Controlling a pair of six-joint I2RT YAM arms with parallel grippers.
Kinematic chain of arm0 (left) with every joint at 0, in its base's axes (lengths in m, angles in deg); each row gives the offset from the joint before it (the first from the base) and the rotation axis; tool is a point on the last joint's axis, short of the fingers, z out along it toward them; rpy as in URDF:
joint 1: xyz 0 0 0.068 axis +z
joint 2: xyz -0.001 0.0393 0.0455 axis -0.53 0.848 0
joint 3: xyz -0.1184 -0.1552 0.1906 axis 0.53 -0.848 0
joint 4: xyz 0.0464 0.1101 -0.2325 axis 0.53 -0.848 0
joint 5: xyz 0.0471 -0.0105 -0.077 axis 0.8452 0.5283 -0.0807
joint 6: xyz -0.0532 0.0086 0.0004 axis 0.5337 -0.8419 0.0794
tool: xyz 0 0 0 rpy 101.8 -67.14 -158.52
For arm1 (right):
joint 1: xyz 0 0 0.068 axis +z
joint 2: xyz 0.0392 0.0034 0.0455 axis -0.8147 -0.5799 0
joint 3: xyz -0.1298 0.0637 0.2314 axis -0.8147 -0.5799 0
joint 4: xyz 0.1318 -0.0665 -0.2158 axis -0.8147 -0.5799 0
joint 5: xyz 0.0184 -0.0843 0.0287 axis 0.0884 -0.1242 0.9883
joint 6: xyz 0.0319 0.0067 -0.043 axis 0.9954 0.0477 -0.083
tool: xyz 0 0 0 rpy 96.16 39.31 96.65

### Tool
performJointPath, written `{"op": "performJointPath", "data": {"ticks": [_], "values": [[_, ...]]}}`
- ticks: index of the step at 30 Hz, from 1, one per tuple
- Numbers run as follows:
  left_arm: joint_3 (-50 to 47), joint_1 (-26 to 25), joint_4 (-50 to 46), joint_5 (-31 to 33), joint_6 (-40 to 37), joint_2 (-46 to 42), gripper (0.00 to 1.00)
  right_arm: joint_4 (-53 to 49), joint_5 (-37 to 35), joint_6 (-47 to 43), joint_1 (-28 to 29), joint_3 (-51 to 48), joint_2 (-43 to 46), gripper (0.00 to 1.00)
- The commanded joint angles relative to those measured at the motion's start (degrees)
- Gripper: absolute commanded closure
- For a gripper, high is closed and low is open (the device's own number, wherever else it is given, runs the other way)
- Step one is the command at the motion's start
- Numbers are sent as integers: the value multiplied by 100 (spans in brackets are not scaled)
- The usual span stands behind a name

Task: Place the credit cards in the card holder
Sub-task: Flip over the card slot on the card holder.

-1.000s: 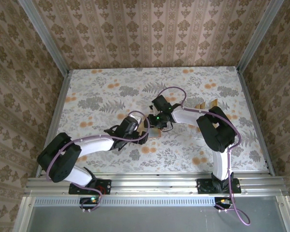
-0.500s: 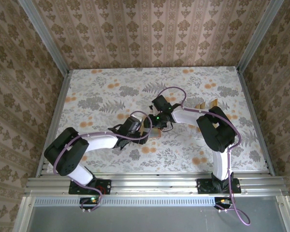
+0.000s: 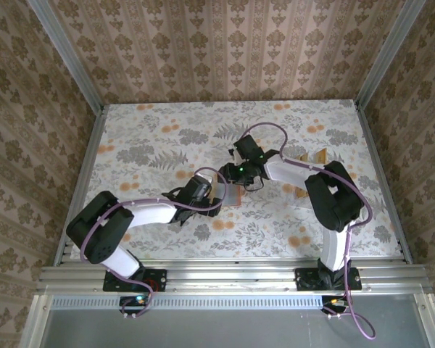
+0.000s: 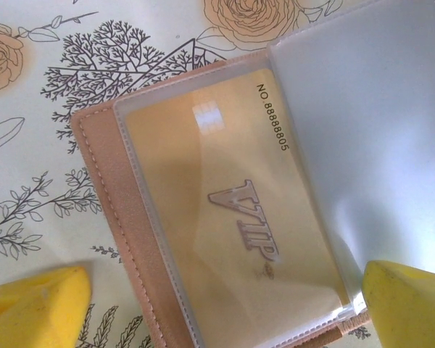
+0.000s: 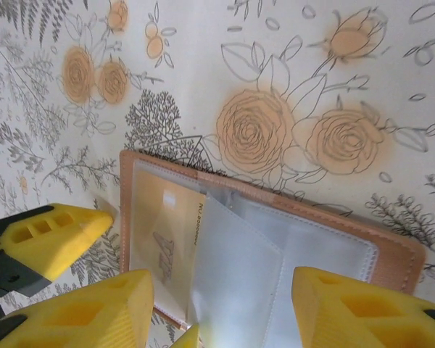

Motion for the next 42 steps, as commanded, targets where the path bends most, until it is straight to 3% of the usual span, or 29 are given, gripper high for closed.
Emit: {"op": "performJointPath", "data": {"ticks": [1,13,21,32,42], "values": [[-124,-26,-32,44,111,14,3,56,129,202,9,-249,51,46],[-138,-25,-101,54,70,-150,3,246,356,349,222,-181,-230,47],[-252,31,-335,127,106,-1084,2,97,380,443,402,168,-176,46],[-879,755,-714,-38,372,-2714,0,-213,258,600,796,1074,-975,45],[-1006,1059,-707,-279,313,-2898,0,-299,185,729,907,1385,-1393,45]]}}
